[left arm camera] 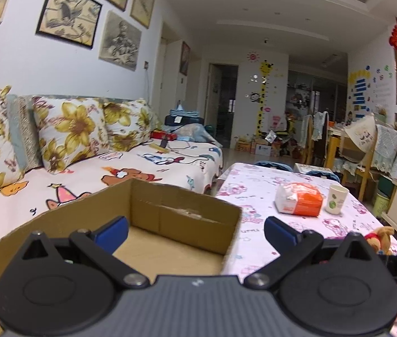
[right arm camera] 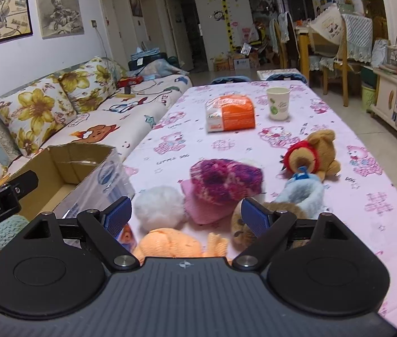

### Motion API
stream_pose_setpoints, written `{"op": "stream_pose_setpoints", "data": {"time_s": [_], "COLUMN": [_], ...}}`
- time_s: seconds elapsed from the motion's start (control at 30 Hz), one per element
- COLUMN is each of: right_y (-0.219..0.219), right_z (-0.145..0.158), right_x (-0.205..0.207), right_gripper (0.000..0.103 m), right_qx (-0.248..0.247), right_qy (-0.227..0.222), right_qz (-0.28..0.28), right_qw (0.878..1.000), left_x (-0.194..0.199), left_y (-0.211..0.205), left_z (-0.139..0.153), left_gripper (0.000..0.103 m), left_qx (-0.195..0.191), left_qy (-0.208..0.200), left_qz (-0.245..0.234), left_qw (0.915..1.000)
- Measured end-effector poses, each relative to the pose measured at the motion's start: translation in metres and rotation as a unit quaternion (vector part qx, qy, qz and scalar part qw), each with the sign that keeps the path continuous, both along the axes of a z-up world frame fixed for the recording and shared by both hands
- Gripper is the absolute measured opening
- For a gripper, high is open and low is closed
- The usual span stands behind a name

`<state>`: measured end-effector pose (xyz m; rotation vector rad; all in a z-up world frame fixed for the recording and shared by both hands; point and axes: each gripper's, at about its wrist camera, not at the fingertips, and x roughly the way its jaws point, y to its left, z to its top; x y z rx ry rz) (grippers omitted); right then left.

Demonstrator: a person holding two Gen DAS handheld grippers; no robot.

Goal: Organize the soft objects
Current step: 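Move the left tool to the floral cloth bundle while the right tool approaches the teddy bear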

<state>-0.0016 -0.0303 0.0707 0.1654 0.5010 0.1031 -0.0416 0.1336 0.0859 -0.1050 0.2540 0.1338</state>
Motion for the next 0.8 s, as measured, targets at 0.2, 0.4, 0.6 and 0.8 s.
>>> {"op": "stream_pose_setpoints", "data": {"time_s": [0.2, 0.4, 0.6, 0.8], "right_y": [-0.006, -0.017, -0.032, -0.048], "right_z": [-0.001, -0.001, 0.000, 0.001], "right_x": [-0.001, -0.003, -0.007, -0.010], "right_gripper": [0.103, 0.103, 0.103, 0.103], "right_qx": [-0.005, -0.008, -0.014, -0.014], "right_qy": [-0.005, -0.010, -0.018, -0.018], "right_qz": [-0.010, -0.021, -0.038, -0.053], "right_qw": [1.000, 1.000, 0.999, 0.998], "left_x": [0.000, 0.002, 0.002, 0.001], "left_y": [-0.015, -0.030, -0.047, -0.066], "left_z": [-0.002, -0.007, -0.013, -0.018], "left_gripper": [0.102, 0.102, 0.102, 0.102], "left_qx": [0.015, 0.031, 0.051, 0.075], "left_qy": [-0.001, 0.004, 0.011, 0.016], "left_qz": [-0.020, -0.038, -0.058, -0.080], "left_qw": [0.9997, 0.9988, 0.9970, 0.9938]}}
